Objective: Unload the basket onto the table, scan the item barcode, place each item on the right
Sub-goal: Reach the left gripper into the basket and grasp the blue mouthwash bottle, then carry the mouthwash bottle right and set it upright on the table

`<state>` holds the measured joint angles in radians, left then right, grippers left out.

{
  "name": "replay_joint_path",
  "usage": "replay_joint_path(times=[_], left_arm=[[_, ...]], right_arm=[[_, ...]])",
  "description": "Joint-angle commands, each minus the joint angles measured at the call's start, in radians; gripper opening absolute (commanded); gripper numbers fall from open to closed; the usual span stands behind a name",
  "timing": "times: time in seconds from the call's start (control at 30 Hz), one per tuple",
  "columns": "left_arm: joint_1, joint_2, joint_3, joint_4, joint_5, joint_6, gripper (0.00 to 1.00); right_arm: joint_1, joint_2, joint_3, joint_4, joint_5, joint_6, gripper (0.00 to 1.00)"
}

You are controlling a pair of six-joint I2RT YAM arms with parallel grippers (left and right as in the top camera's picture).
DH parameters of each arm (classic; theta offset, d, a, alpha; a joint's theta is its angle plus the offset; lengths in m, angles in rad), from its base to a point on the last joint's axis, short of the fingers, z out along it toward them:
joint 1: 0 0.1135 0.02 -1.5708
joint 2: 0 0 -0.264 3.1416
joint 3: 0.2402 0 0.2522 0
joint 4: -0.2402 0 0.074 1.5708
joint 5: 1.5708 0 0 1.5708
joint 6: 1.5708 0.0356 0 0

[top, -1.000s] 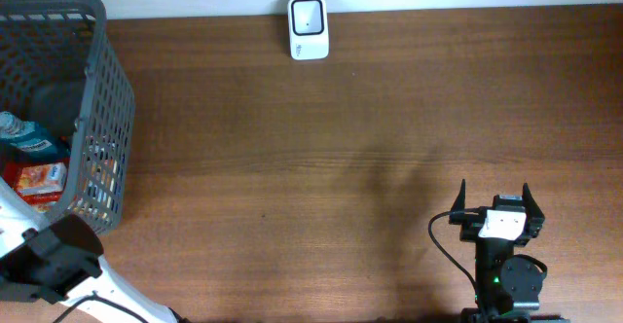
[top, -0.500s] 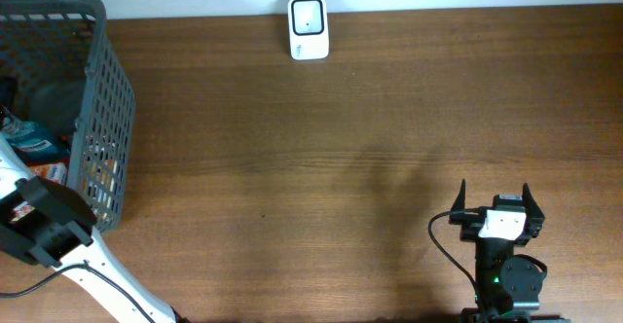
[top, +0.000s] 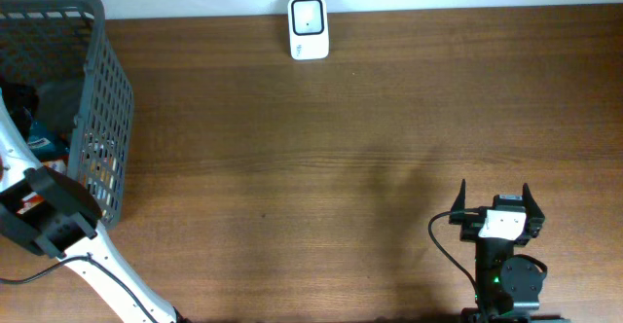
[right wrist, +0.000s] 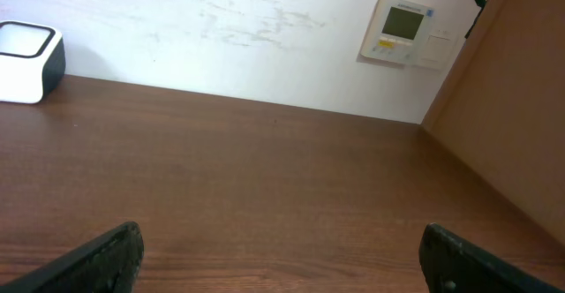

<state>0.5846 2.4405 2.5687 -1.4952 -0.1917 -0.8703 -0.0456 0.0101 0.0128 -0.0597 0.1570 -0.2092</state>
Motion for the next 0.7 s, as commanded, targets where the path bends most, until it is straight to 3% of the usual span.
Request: replay_joint_path(times=[0.0, 0.13, 0.27, 0.33, 0.47, 0.57, 0.67], left_arm=[[-0.004, 0.046, 0.016, 0.0, -0.018, 0.005, 0.35], [-0.004, 0.042, 0.109, -0.045, -0.018, 0.005, 0.19], [-0.004, 0.039, 0.396, -0.161, -0.011, 0.006, 0.11], [-0.004, 0.037, 0.577, -0.192, 0.087, 0.057, 0.07], [-0.039, -0.175, 0.569, -0.099, 0.372, 0.056, 0.07], [-0.146, -0.344, 0.569, -0.038, 0.413, 0.056, 0.07], [-0.34, -0.436, 0.569, -0.064, 0.414, 0.056, 0.09]], right_arm=[[0.006, -0.006, -0.007, -0.005, 0.012, 0.004, 0.98], [0.006, -0.006, -0.007, -0.005, 0.012, 0.004, 0.98], [0.006, -0.006, -0.007, -0.005, 0.013, 0.004, 0.98], [0.006, -0.006, -0.007, -0.005, 0.012, 0.004, 0.99], [0.006, -0.006, -0.007, -0.005, 0.013, 0.004, 0.98], [0.006, -0.006, -0.007, -0.005, 0.012, 0.004, 0.98], [0.006, -0.006, -0.007, -0.005, 0.012, 0.004, 0.99]])
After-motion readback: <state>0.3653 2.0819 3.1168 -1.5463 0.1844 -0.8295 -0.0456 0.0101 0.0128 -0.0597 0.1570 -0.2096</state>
